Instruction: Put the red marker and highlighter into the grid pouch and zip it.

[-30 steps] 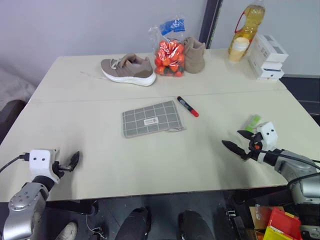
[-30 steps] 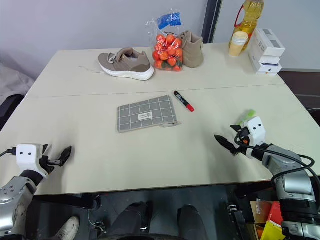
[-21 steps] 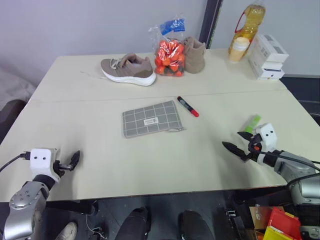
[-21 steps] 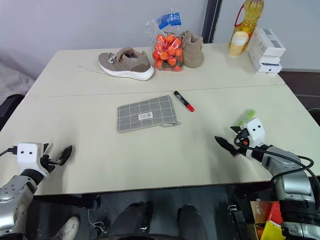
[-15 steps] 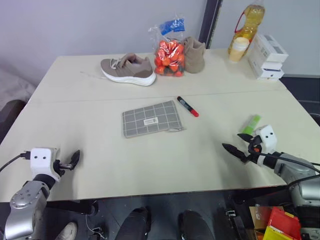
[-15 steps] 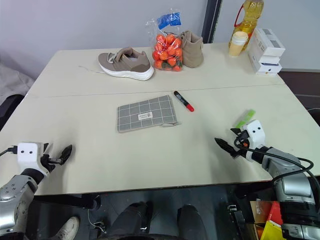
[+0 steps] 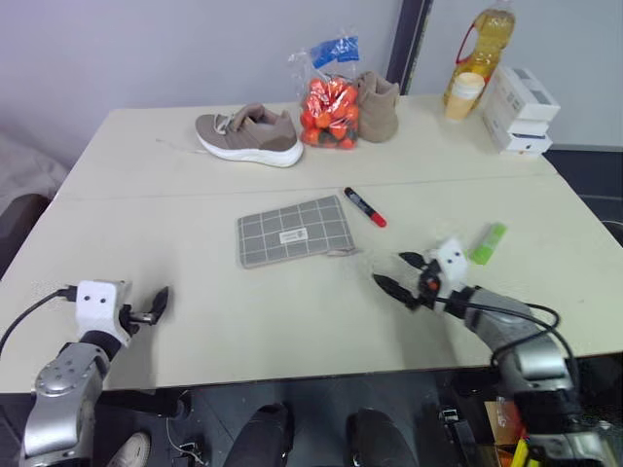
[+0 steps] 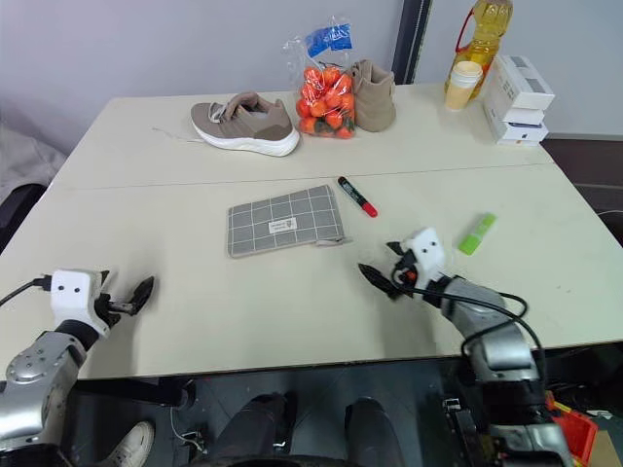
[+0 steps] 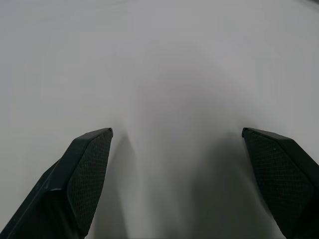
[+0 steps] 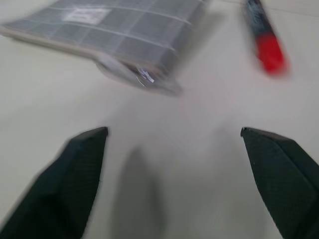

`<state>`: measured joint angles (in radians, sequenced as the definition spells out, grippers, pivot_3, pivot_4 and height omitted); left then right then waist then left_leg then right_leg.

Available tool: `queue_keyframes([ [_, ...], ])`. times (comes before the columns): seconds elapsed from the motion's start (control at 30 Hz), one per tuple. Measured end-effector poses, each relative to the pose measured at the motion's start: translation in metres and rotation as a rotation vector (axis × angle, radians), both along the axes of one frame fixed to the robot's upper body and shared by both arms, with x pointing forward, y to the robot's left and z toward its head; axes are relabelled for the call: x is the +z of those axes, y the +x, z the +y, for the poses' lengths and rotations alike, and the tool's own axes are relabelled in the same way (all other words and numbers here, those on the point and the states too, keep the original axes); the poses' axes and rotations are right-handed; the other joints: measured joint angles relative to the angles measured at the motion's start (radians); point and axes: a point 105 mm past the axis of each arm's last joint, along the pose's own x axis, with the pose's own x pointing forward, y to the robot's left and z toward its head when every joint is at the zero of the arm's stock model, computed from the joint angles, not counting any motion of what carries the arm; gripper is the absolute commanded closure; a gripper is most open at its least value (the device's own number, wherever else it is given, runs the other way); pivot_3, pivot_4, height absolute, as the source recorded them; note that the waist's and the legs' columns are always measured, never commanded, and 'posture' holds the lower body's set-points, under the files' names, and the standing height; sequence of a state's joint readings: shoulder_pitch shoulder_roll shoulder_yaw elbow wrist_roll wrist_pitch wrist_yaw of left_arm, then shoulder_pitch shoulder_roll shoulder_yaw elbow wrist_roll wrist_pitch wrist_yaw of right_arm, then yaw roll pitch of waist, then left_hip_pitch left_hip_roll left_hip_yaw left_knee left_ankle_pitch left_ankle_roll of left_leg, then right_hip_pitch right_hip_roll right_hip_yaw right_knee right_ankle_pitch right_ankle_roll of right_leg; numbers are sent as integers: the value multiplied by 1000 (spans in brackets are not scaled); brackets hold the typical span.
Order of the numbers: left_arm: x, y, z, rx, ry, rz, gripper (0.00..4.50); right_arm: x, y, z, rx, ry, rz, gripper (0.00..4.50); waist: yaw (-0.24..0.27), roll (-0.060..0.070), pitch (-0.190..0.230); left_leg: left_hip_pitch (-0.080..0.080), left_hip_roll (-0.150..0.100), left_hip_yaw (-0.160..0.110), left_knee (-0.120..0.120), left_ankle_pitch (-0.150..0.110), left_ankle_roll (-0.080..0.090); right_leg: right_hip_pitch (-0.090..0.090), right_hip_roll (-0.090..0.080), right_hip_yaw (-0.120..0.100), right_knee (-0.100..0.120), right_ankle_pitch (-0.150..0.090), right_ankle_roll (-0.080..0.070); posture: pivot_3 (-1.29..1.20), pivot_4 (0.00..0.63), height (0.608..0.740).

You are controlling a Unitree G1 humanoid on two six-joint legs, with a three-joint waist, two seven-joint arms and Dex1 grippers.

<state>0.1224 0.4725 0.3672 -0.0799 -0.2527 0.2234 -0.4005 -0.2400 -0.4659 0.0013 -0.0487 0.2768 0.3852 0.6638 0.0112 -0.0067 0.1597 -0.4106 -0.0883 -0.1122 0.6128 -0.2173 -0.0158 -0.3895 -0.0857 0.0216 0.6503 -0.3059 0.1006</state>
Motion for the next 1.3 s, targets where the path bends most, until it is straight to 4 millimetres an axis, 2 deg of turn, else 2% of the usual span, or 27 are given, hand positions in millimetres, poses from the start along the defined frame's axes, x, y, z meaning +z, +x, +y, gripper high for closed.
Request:
queue_keyframes([
  [0.13, 5, 11, 1, -37, 48, -1, 0, 12, 18, 15, -29, -1, -36, 3594, 1, -1, 0, 0, 0, -1, 0, 0, 0, -1, 0, -1, 0, 0, 1, 0, 150, 740],
  [0.2, 7, 18, -4, -72, 94, -2, 0, 12, 22, 24, -34, 0, -37, 4474, 1, -1, 0, 0, 0, -1, -1, 0, 0, -1, 0, 0, 0, 0, 1, 0, 150, 740],
  [0.4, 13, 41, -24, -220, 241, -31, 0, 14, 42, 51, -73, -32, -49, 4474, -3, -1, 0, 0, 0, 0, -1, 1, -1, -3, 1, 0, 2, 1, 2, 0, 150, 740],
  [0.6, 18, 59, -35, -350, 374, -63, 0, 3, 59, 67, -111, -45, 26, 4474, -4, 0, 0, 0, -1, -1, -1, 1, -2, -4, 1, 0, 5, 2, 3, 0, 150, 740],
  [0.8, 21, 73, -46, -453, 458, -101, 0, 1, 63, 72, -129, -15, 77, 4474, -4, 0, 0, 1, -1, -1, 0, 1, -2, -4, 1, 0, 6, 3, 3, 0, 150, 740],
  [1.13, 26, 98, -102, -733, 634, -263, 0, 0, 62, 78, -127, 17, 99, 4474, -5, 0, 0, 1, -1, -1, 1, 2, -2, -4, 2, 0, 9, 3, 4, 0, 150, 740],
  [1.3, 25, 104, -112, -785, 673, -298, 0, -1, 62, 79, -134, 22, 102, 4474, -5, 0, 0, 1, -2, -1, 1, 2, -2, -4, 4, 0, 13, 3, 4, 0, 150, 740],
])
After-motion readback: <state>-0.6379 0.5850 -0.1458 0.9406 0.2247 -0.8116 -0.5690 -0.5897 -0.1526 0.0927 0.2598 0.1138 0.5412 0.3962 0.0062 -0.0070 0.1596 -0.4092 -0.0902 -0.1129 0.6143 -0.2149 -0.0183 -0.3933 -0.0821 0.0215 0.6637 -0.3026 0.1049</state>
